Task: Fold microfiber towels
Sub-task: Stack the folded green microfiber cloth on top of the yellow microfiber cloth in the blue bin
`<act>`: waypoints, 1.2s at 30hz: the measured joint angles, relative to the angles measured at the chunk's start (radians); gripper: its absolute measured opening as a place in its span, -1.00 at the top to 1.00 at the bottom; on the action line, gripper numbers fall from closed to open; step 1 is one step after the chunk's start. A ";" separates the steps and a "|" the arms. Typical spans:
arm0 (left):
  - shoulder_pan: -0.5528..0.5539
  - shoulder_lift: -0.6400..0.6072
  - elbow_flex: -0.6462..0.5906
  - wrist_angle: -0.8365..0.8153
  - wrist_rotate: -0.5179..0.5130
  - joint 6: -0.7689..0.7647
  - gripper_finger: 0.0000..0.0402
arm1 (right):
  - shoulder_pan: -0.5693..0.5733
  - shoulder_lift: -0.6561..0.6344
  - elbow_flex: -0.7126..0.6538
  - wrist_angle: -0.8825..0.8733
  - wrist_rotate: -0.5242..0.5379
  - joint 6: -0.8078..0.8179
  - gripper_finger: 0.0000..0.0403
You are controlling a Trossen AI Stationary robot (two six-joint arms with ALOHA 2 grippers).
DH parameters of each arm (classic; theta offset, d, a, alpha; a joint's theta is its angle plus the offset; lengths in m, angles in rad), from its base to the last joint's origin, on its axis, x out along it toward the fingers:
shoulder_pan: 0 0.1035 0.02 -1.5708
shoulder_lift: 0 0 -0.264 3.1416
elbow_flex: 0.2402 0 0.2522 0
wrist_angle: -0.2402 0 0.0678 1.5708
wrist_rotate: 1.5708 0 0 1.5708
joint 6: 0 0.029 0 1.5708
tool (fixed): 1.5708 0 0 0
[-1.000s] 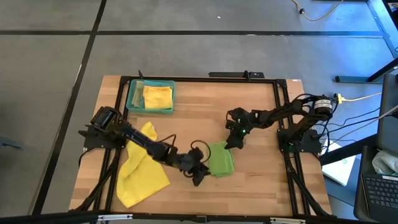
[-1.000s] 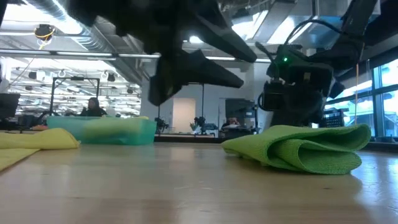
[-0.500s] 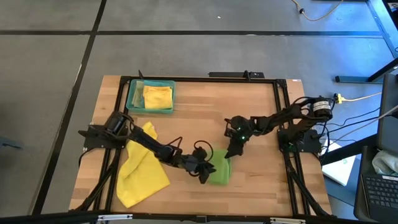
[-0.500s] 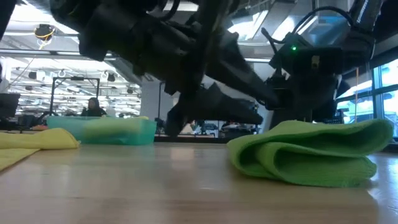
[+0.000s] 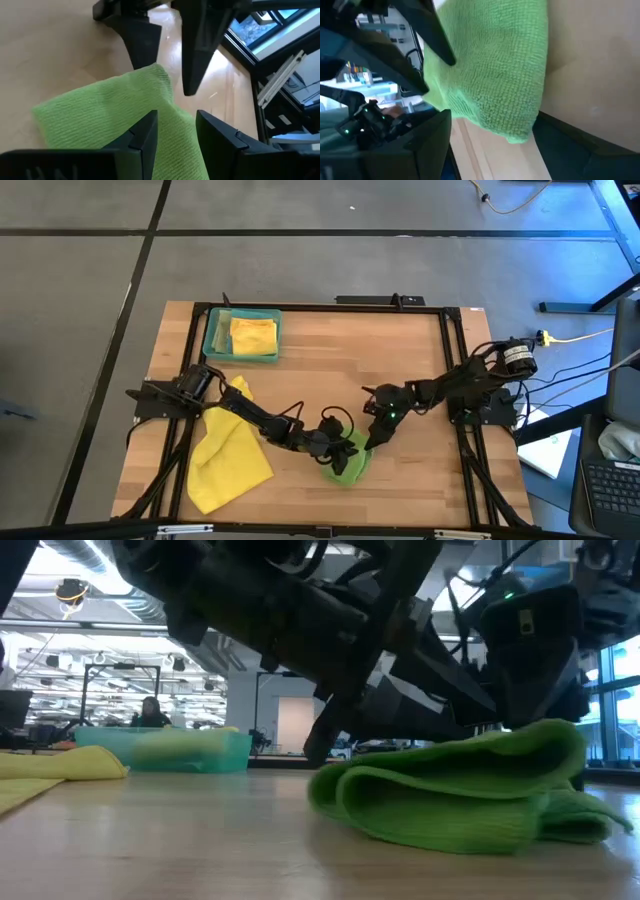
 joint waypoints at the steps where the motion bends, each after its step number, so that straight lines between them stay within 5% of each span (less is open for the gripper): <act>1: 0.000 0.003 0.004 0.000 0.000 -0.001 0.37 | 0.019 0.000 -0.004 0.019 0.026 0.025 -0.36; 9: 0.001 -0.008 0.008 -0.057 0.107 -0.004 0.37 | 0.087 -0.001 -0.005 0.045 0.176 0.113 -0.28; 12: -0.005 -0.062 0.009 -0.194 0.216 -0.003 0.37 | 0.087 -0.001 -0.005 0.045 0.170 0.108 -0.25; 20: -0.046 -0.247 0.008 -0.601 0.282 0.199 0.37 | 0.088 -0.001 -0.006 0.044 0.179 0.089 -0.25; 25: -0.088 -0.259 0.009 -0.525 0.288 0.296 0.37 | 0.088 -0.001 -0.006 0.046 0.182 0.080 -0.25; 31: -0.087 -0.108 0.009 -0.318 0.284 0.305 0.37 | 0.094 -0.001 -0.006 0.047 0.189 0.086 -0.25; 36: -0.068 -0.015 0.059 -0.381 0.249 0.240 0.37 | 0.094 -0.001 -0.006 0.049 0.194 0.100 -0.25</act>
